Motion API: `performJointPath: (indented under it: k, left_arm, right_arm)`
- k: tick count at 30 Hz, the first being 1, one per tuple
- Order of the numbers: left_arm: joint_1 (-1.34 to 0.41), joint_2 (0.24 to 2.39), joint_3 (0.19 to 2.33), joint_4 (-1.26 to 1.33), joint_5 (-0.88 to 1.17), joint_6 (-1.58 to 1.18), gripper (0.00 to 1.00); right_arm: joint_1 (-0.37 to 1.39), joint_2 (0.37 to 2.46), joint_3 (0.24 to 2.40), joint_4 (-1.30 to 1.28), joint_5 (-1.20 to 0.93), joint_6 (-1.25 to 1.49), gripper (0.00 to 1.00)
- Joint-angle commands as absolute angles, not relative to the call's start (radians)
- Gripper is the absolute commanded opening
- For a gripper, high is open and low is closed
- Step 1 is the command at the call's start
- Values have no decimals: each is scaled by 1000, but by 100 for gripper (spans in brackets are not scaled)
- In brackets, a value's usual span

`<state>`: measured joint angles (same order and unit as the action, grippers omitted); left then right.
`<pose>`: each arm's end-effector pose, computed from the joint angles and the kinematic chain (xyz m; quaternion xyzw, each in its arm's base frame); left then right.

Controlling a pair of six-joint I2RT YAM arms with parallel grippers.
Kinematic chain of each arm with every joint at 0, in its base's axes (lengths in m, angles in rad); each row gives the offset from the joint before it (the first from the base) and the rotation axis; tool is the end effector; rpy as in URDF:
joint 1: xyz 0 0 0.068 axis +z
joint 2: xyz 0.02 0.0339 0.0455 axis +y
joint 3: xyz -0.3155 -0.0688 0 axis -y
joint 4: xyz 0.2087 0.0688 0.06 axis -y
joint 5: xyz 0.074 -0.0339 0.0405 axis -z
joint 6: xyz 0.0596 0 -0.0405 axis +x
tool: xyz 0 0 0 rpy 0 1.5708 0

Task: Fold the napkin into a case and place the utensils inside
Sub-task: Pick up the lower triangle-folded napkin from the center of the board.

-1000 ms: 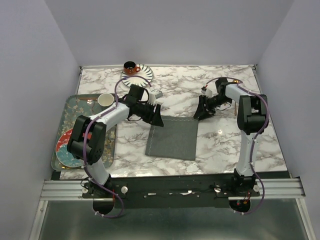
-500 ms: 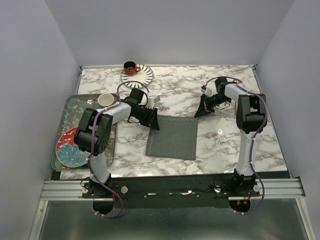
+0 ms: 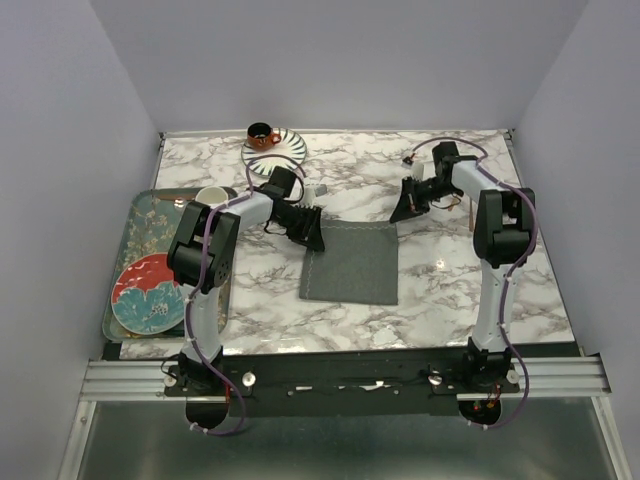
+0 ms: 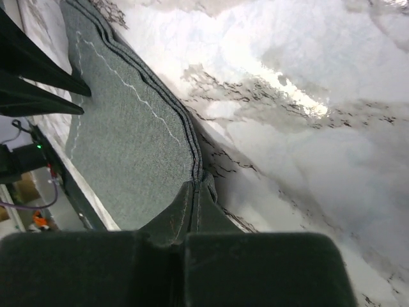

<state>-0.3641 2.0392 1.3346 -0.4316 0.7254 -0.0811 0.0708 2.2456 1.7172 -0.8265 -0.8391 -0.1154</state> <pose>0.3693 -0.1830 0.1980 0.2045 0.8930 -0.3824 0.1201 0.4477 0.0762 0.1953 -0.1281 0.8999 0.4027 0.1074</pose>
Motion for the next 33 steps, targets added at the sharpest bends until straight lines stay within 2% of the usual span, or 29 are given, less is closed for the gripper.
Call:
performJointPath:
  k: [1, 6, 12, 21, 25, 28, 33]
  left_arm:
    - [-364, 1996, 1289, -431, 666, -75, 43]
    - [-360, 1913, 1204, -365, 663, -129, 49]
    - [-351, 1884, 1166, -347, 670, -152, 49]
    - [-345, 1767, 1011, -246, 802, -262, 34]
    - [-354, 1772, 931, -111, 857, -461, 27]
    - [-374, 1782, 911, -69, 851, -488, 25]
    - [-385, 1839, 903, -77, 750, -548, 13]
  right_arm:
    - [95, 2139, 1666, -838, -799, -311, 1]
    - [143, 2102, 1637, -831, -756, -419, 0]
    - [198, 2050, 1620, -830, -719, -495, 1]
    - [268, 1945, 1542, -830, -686, -626, 1]
    - [291, 1917, 1496, -807, -664, -647, 1]
    - [298, 1914, 1486, -804, -667, -643, 1]
    - [305, 1879, 1451, -808, -695, -685, 1]
